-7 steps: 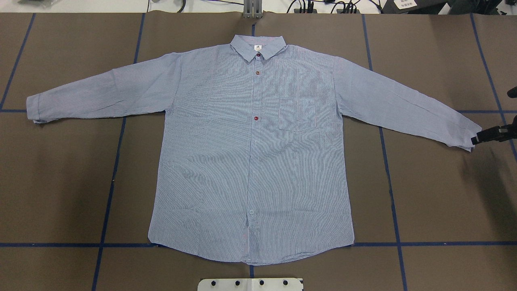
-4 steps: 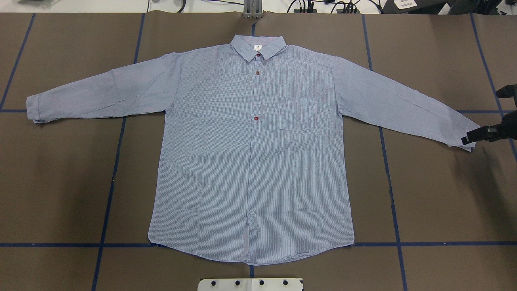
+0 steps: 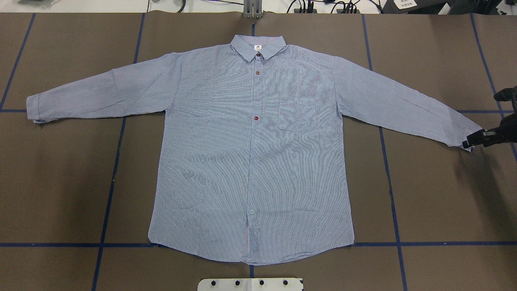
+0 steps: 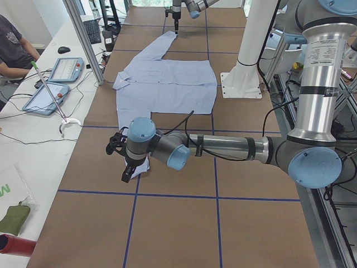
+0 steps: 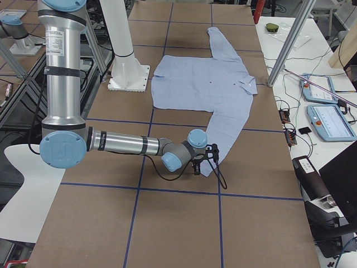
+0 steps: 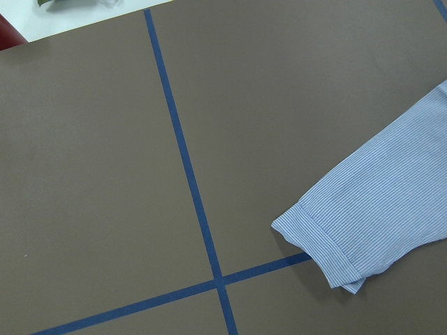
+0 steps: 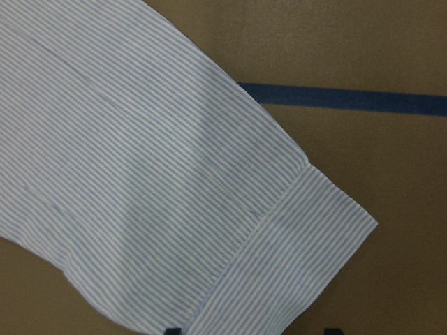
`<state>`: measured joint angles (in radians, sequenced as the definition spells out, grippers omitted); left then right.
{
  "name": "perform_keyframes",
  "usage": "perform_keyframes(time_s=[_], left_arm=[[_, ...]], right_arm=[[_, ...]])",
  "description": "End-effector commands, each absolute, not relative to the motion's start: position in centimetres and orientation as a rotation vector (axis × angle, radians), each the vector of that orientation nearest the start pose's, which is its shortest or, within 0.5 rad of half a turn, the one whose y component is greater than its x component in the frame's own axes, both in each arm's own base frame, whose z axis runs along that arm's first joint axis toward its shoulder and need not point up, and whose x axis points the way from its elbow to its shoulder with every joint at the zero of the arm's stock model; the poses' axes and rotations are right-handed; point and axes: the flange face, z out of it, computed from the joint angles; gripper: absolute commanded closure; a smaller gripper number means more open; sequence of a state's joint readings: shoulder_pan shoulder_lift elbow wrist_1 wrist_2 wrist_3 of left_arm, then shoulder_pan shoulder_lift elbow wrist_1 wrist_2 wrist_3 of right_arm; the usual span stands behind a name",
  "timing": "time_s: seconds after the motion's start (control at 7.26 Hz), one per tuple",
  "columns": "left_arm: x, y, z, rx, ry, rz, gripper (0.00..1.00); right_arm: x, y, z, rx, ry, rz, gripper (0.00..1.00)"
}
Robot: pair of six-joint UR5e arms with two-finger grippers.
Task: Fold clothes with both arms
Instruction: 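Lower the right gripper onto the sleeve cuff nearest it and grasp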
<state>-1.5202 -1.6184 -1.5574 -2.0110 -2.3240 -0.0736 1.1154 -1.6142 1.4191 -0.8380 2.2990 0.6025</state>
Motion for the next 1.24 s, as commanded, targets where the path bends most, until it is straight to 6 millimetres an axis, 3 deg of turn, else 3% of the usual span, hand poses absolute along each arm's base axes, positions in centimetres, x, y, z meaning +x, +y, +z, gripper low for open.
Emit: perform_keyframes(time_s=[0.0, 0.28, 0.83, 1.1], left_arm=[[-3.81, -53.67, 59.21, 0.406, 0.765, 0.157, 0.00], [-3.80, -53.66, 59.20, 0.406, 0.767, 0.158, 0.00], [-3.81, -53.67, 59.37, 0.403, 0.765, 0.158, 0.00], [-3.81, -53.67, 59.29, 0.404, 0.765, 0.157, 0.00]], right_arm=[[-15.39, -46.84, 67.96, 0.069, -0.861, -0.050, 0.32], [-15.49, -46.88, 68.00, 0.062, -0.857, -0.048, 0.44], [-15.83, -47.25, 67.63, 0.068, -0.860, -0.054, 0.47], [-15.87, -47.15, 67.72, 0.064, -0.859, -0.054, 0.54]])
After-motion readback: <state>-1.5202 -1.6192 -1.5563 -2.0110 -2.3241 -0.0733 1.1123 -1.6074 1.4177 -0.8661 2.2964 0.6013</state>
